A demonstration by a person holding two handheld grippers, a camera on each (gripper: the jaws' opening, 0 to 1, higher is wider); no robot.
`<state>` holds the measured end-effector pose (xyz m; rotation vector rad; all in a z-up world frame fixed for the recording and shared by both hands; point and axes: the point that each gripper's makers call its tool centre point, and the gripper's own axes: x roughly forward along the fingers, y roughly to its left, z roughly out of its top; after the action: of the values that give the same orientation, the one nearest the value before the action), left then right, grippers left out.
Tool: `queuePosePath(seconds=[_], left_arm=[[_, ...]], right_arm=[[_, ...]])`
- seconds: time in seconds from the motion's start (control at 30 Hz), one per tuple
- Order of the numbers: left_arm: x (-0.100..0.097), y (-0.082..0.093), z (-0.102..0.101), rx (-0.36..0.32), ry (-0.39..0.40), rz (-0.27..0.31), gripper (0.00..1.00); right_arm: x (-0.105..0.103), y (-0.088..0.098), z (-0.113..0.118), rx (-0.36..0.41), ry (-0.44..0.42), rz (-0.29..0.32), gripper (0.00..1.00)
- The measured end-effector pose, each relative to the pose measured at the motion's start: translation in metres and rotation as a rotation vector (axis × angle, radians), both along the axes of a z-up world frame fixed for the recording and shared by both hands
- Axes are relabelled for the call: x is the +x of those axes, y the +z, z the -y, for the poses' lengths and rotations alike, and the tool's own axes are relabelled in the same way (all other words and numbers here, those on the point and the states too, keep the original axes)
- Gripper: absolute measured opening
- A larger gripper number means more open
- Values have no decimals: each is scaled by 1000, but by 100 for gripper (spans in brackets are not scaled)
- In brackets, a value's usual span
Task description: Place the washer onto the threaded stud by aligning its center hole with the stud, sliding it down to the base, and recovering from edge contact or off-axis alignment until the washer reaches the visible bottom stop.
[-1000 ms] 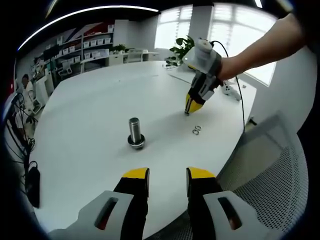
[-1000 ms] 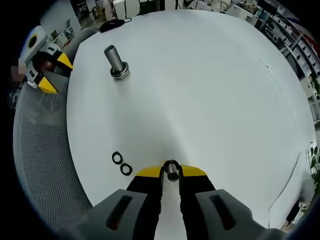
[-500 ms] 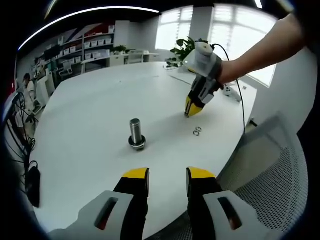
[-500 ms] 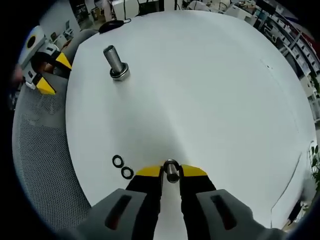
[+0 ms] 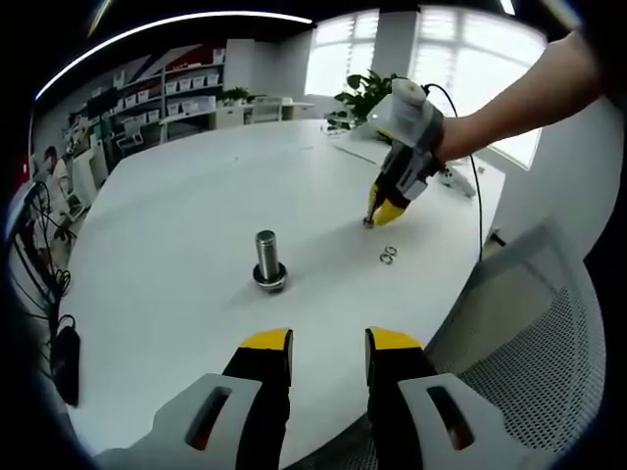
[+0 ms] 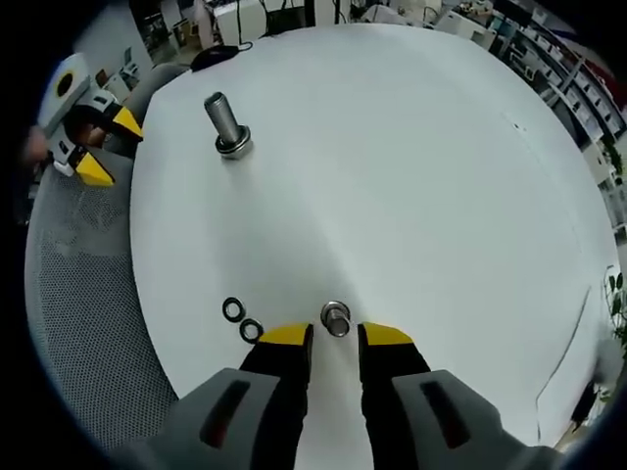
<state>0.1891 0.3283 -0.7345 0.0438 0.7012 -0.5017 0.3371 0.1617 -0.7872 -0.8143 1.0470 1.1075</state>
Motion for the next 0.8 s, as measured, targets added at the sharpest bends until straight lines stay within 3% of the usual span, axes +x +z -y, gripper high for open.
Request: queuePosePath(seconds=[0.4,0.8], left_arm=[[1,-1,-3,6,14,-3,28],[3,0,-6,2,32,0,28]], right_arm=[[-16,-4,15,10,-21,-9,24],[-37,-8,10,37,-13,-43,26]])
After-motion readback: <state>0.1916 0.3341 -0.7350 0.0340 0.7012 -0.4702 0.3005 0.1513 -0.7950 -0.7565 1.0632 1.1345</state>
